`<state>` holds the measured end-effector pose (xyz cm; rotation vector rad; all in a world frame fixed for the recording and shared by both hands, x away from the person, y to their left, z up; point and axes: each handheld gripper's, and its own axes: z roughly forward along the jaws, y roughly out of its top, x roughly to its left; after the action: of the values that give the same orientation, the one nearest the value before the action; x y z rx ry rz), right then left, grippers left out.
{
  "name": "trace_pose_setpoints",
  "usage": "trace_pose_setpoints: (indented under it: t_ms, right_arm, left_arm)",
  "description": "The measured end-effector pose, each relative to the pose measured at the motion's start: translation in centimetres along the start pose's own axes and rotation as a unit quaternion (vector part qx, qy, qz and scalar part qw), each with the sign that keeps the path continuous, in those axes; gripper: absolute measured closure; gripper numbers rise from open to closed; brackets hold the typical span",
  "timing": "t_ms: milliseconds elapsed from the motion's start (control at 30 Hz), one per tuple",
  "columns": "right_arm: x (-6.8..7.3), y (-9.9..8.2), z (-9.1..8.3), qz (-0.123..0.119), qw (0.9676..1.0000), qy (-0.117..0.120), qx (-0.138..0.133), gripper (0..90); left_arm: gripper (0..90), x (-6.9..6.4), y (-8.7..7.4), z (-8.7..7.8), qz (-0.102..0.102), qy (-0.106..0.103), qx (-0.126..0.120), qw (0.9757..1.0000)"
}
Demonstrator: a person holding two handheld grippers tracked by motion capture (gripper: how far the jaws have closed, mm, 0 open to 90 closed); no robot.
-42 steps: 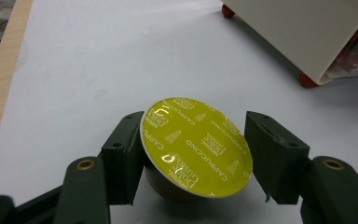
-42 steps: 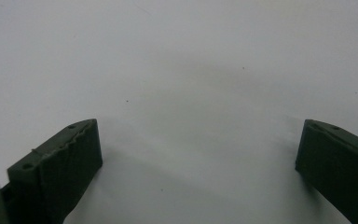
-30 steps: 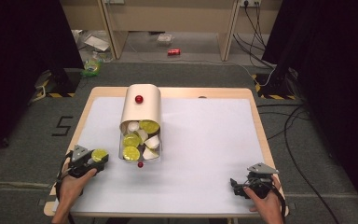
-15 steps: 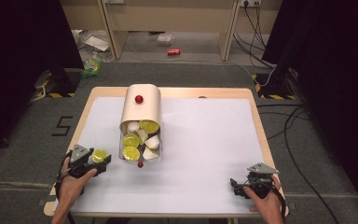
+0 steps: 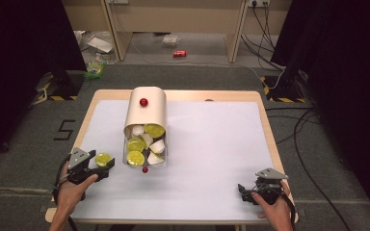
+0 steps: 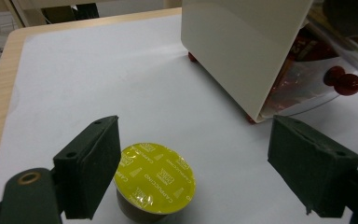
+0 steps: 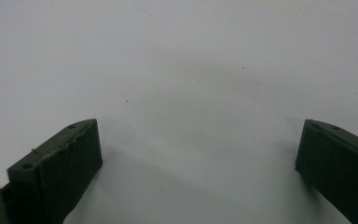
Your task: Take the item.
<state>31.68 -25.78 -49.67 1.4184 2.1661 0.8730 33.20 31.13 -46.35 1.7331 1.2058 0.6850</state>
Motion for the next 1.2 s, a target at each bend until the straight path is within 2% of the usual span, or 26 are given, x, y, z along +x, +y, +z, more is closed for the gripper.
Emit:
trace_pose_setpoints:
  t_ms: [667, 1200]
  right_arm:
    - [0.0, 0.0, 0.0, 0.000, 1.0000, 0.000, 0.000, 0.6]
    - [0.0, 0.0, 0.0, 0.000, 1.0000, 0.000, 0.000, 0.6]
  left_arm:
    - [16.0, -0.3, -0.6, -2.9, -0.012, -0.003, -0.029, 0.9995]
    - [16.0, -1.2, -1.3, -3.4, -0.007, -0.010, -0.033, 0.9994]
